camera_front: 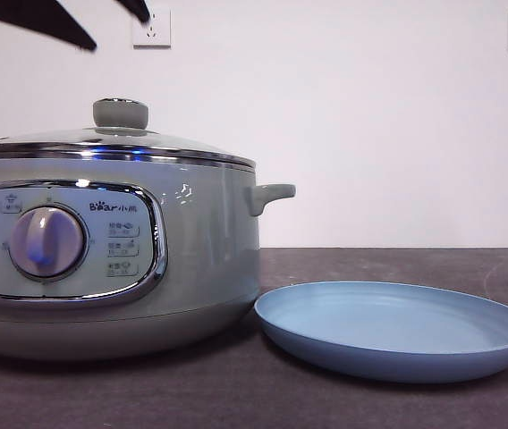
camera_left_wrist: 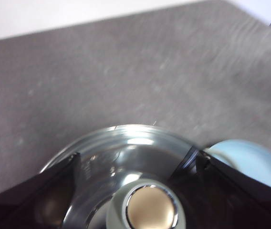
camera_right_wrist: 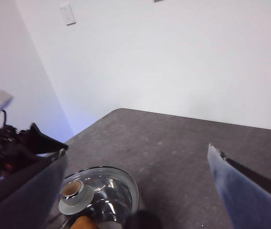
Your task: Take the potato out from the steamer,put the potato on the plate,close the lid
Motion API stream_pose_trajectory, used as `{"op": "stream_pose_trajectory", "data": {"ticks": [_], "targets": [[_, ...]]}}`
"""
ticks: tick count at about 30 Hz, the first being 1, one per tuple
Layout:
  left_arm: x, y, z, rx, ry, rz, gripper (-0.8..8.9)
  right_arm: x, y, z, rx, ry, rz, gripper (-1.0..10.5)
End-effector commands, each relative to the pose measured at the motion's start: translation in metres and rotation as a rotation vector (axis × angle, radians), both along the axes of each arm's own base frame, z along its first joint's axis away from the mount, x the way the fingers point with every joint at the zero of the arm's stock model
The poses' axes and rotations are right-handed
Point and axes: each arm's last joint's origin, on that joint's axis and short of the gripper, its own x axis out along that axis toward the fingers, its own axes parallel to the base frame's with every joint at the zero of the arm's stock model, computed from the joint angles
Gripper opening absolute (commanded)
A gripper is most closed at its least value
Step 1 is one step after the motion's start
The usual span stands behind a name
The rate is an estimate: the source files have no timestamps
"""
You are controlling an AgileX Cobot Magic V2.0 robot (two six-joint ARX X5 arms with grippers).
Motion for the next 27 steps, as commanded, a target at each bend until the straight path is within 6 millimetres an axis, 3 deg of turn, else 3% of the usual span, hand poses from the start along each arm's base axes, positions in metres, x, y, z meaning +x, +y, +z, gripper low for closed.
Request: {"op": "stream_pose_trajectory", "data": {"ticks": [1,10,15,16,21,27], "targets": [[0.006,-0.008,-0.011,0.071,0.02,-0.018,4.09,0.0,0.0,0.002,-0.003,-0.014,-0.002,5.0],[0.015,-0.023,-0.04,0.149,0.177,-0.05,4.09,0.0,0.0,0.001,-0.006,-0.001,-0.003,5.0],[0.015,-0.023,-0.044,0.166,0.212,-0.052,4.0,0.0,0.0,0.0,-0.007,0.006,-0.003,5.0],[0.015,-0.023,-0.044,0.167,0.213,-0.051,3.67,0.0,0.0,0.0,-0.007,0.006,-0.003,5.0],[0.015,-0.022,-0.045,0.194,0.214,-0.03,-0.09,0.0,0.0,0.0,-0.008,0.007,-0.003,5.0],[0.016,-0.022,-0.044,0.211,0.186,-0.029,-0.08,0.0,0.0,0.0,-0.008,0.007,-0.002,5.0]]}}
